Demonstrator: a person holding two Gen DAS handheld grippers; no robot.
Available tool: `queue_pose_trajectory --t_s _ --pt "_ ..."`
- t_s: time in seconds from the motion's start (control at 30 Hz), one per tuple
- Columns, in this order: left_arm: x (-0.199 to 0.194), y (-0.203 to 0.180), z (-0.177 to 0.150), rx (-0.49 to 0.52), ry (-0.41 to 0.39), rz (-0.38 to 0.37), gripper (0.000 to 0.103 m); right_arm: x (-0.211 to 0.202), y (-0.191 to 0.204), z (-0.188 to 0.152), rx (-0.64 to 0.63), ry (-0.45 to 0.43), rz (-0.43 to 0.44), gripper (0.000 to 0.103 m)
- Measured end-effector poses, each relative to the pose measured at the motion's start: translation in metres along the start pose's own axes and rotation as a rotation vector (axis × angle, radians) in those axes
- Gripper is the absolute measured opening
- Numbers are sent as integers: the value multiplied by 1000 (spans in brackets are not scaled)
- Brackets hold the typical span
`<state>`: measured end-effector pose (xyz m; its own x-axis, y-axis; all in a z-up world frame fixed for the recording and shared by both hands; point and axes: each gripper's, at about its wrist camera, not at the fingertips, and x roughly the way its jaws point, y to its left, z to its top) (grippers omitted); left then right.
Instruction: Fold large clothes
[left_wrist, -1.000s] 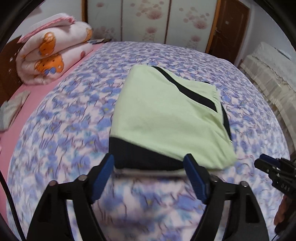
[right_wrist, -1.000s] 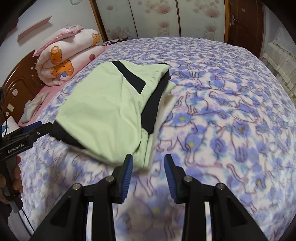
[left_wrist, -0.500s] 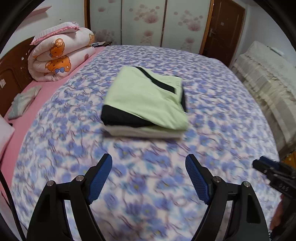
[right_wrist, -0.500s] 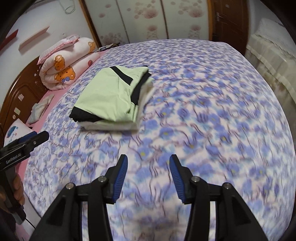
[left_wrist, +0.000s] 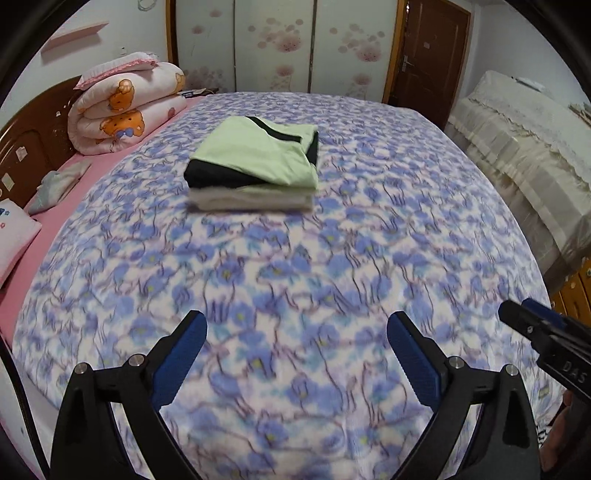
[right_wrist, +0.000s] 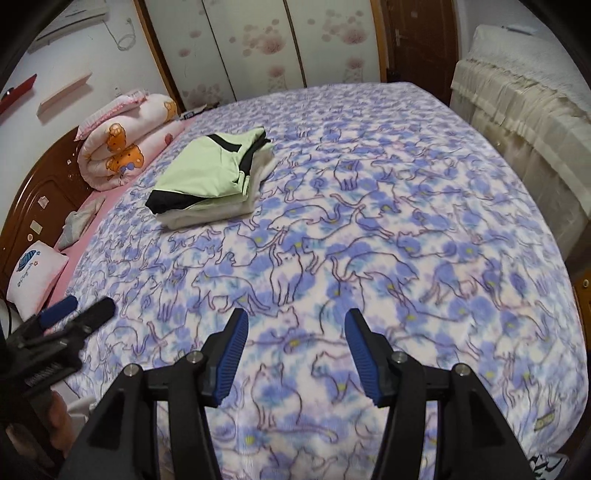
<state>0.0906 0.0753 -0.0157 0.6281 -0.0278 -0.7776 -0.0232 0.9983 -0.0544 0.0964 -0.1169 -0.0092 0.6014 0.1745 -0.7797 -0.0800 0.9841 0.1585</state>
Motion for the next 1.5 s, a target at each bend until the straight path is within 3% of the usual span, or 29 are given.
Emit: queue_pose_trajectory --t_s 0.27,0.53,0.8,1.5 --pt "-23 -22 -36 30 -3 10 97 -37 9 -35 -19 -64 -42 55" --pt "-39 -28 -64 -1 13 -20 97 -47 11 -65 26 -52 -29 55" --pt "-42 -29 -73 -8 17 -3 97 -57 17 -82 31 -98 -64 55" --pt "-33 -30 -85 -10 66 -7 97 -51 8 -98 79 -74 -50 55"
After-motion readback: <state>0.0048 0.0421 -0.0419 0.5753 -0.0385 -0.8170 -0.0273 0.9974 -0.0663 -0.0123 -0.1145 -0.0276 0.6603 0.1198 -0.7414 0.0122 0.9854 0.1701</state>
